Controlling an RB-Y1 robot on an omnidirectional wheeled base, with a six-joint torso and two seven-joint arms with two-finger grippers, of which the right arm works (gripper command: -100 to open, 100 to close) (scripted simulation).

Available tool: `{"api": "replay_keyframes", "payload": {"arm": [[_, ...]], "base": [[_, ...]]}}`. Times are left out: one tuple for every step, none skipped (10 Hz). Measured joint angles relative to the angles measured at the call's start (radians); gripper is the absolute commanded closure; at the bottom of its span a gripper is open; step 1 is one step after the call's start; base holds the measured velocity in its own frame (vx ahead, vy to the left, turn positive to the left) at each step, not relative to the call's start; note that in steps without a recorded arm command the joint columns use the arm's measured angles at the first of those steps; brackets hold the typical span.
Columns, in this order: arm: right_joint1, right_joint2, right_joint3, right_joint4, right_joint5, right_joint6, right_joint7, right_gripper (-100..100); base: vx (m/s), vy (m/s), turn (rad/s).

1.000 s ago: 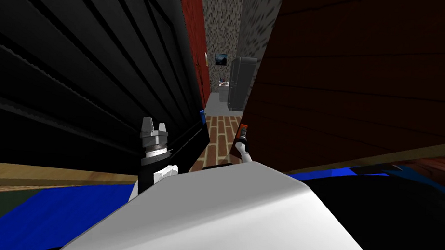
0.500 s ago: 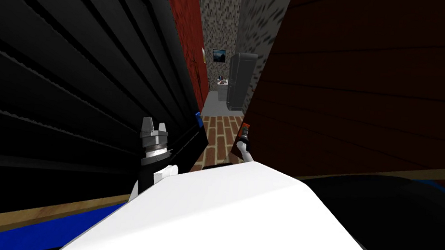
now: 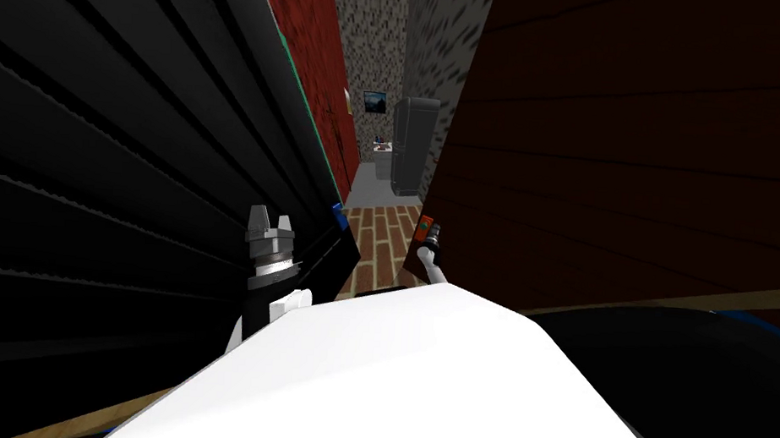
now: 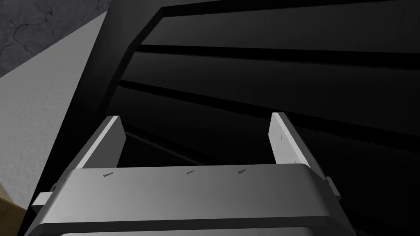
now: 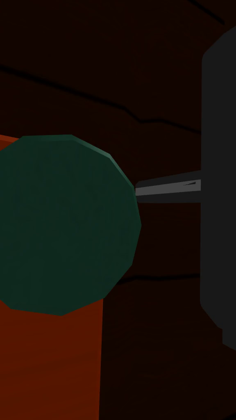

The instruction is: Push the door open

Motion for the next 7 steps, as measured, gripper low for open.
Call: {"api": "replay_keyframes", "payload": {"arm": [[-0.004,-0.005,0.005,0.004,-0.014,-0.019,0.009,-100],[-0.003,-0.006,0.013,0.003,-0.029,-0.036,0.018,-100],[-0.005,-0.007,0.021,0.005,-0.046,-0.056,0.028,-100],[-0.007,-0.009,0.03,0.008,-0.064,-0.08,0.039,-100],[-0.009,-0.009,0.04,0.013,-0.084,-0.108,0.05,-100],[-0.012,-0.006,0.051,0.015,-0.107,-0.137,0.064,-100],[-0.015,-0.003,0.061,0.017,-0.131,-0.165,0.08,-100]], "base": [[-0.076,0.034,0.155],[-0.091,0.057,0.109],[-0.086,0.06,0.092],[-0.089,0.065,0.146],[-0.092,0.055,0.142],[-0.079,0.048,0.153],[-0.08,0.051,0.165]]}}
